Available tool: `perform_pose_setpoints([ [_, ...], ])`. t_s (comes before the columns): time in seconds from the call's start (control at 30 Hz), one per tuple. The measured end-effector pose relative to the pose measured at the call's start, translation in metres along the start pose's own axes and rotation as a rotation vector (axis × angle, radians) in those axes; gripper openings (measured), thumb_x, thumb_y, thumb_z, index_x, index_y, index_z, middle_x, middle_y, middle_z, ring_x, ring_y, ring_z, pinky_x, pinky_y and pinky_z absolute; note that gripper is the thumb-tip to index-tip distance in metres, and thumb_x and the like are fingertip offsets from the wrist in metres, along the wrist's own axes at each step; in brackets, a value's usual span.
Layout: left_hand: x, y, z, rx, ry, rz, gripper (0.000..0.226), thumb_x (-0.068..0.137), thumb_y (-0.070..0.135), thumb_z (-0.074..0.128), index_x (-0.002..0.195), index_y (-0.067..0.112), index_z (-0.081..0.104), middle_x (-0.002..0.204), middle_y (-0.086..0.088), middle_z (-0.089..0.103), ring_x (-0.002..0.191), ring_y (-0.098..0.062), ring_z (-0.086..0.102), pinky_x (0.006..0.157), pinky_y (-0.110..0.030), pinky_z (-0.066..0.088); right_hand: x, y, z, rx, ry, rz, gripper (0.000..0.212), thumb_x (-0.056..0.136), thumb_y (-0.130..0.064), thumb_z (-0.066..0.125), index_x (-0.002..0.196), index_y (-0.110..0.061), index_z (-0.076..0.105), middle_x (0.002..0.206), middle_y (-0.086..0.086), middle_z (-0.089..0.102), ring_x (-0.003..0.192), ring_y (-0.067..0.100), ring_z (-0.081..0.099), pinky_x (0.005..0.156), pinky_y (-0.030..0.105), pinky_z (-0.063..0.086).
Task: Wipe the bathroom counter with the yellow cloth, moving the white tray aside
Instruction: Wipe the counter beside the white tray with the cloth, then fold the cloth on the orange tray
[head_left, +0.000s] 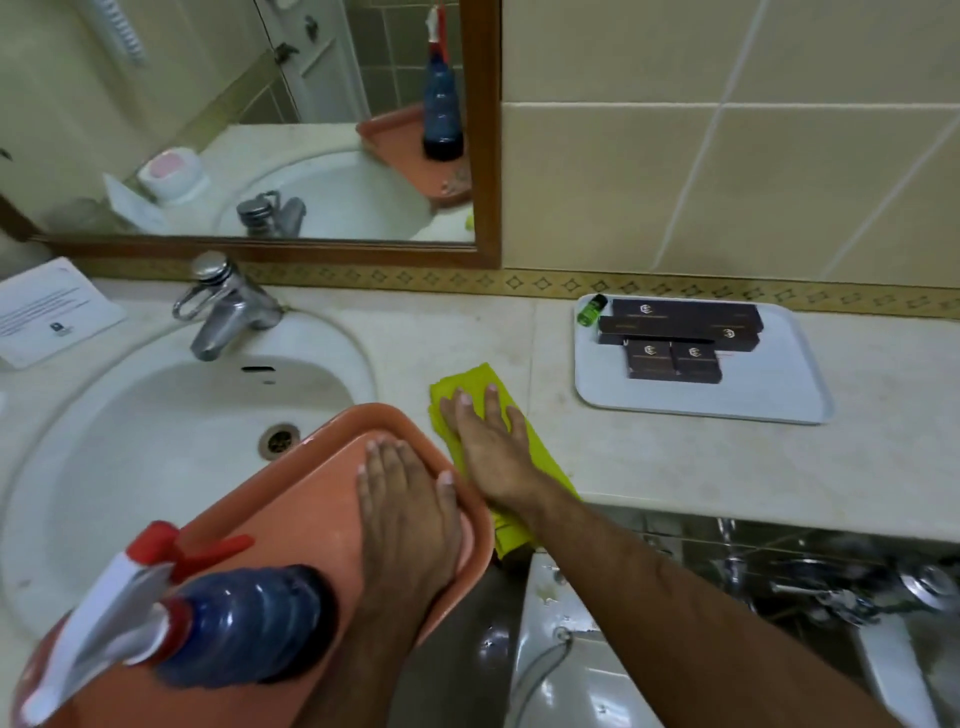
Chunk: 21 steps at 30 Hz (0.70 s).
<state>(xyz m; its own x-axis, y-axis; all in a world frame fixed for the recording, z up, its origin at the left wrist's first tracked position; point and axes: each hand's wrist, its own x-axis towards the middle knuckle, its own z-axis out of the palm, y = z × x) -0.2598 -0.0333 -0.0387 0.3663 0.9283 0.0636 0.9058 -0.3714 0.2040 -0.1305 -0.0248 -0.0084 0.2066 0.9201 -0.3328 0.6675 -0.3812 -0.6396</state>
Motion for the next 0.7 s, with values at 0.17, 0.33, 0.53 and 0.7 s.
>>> perform_pose_setpoints([
  [0.17,0.000,0.000,-0.001,0.025,-0.008,-0.013,0.070,0.095,0.039,0.020,0.141,-0.011,0.039,0.150,-0.028,0.038,0.143,-0.039,0.030,0.118,-0.052,0.021,-0.015,0.003,-0.018,0.590,0.241,0.008,0.038,0.105,-0.025,0.039,0.138,-0.013,0.053,0.147,0.009,0.051,0.142,0.025,0.037,0.114,0.031,0.027],
  [0.33,-0.001,-0.001,-0.005,0.007,-0.074,-0.034,0.075,0.095,0.044,0.011,0.146,-0.007,0.031,0.155,-0.024,0.030,0.147,-0.034,0.021,0.121,-0.049,0.015,-0.061,0.023,-0.015,-0.194,0.562,0.416,0.047,0.084,-0.049,0.062,0.117,-0.017,0.063,0.116,0.009,0.066,0.110,0.035,0.055,0.090,0.044,0.043],
  [0.53,0.002,-0.002,-0.028,-0.196,-0.162,-0.106,0.077,0.097,0.050,0.021,0.152,-0.003,0.011,0.162,-0.020,0.010,0.151,-0.029,0.003,0.123,-0.041,0.000,-0.051,0.007,-0.038,0.039,0.277,0.522,0.023,0.084,-0.033,0.060,0.098,-0.015,0.059,0.113,0.012,0.065,0.109,0.036,0.057,0.083,0.037,0.044],
  [0.7,-0.003,0.008,-0.068,-0.646,0.043,-0.325,0.038,0.099,0.033,0.041,0.122,0.005,0.054,0.127,-0.018,0.057,0.121,-0.033,0.049,0.101,-0.037,0.036,-0.041,-0.034,-0.084,0.143,0.220,0.288,0.017,0.071,-0.024,0.064,0.065,-0.015,0.051,0.068,0.005,0.055,0.069,0.028,0.056,0.051,0.027,0.037],
])
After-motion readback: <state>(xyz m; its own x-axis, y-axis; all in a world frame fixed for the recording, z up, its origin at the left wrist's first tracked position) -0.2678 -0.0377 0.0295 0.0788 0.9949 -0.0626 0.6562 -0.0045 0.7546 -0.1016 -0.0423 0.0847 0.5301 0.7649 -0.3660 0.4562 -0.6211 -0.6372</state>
